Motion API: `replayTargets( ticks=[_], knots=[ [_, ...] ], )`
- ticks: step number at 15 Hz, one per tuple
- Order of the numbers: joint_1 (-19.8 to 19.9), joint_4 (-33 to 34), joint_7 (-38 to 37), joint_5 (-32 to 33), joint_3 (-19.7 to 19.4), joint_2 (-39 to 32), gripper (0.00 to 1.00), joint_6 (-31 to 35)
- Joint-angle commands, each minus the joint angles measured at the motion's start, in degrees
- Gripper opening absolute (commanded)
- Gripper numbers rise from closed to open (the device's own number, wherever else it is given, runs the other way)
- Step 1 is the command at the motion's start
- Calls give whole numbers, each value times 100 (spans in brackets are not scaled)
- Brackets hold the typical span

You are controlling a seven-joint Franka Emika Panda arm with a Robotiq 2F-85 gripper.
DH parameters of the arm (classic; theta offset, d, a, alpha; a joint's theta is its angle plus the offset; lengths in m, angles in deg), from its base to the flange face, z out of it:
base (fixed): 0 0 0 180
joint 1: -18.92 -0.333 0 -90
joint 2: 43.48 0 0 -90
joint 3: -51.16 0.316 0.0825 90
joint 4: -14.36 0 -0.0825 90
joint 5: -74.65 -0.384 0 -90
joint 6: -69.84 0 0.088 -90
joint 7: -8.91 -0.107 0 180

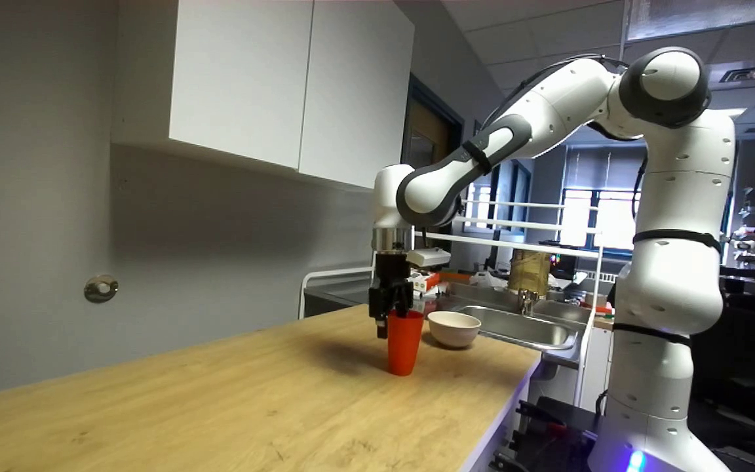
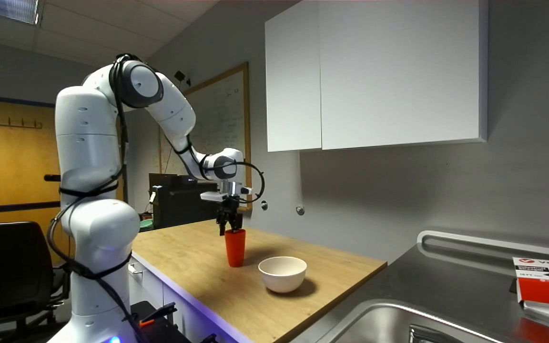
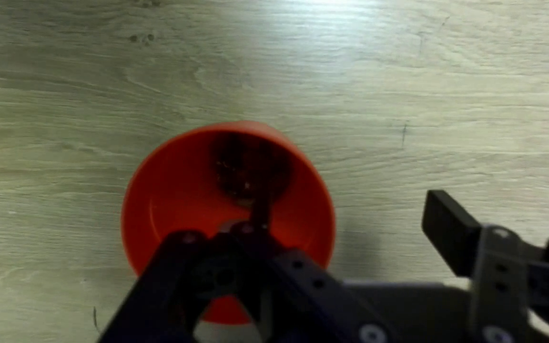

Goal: Pour the contents of the cup into the bowl

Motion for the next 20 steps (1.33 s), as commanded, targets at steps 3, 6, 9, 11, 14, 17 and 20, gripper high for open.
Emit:
replayTargets(
  ticks=[3,6,9,11,14,17,20],
  knots=[
    [12,129,149,-88,-181,-133,36,63],
    [31,116,177,-107,-240,-117,13,92],
    [87,112,316,-215,-342,-41,0,120],
    [155,140,507,-338,-440,63,0,113],
    [299,149,1013,-714,-658,231,2,93],
    [463,188,1620,-1136,-921,356,1,68],
    [626,144,2210,-1573,-1206,496,1,80]
  ],
)
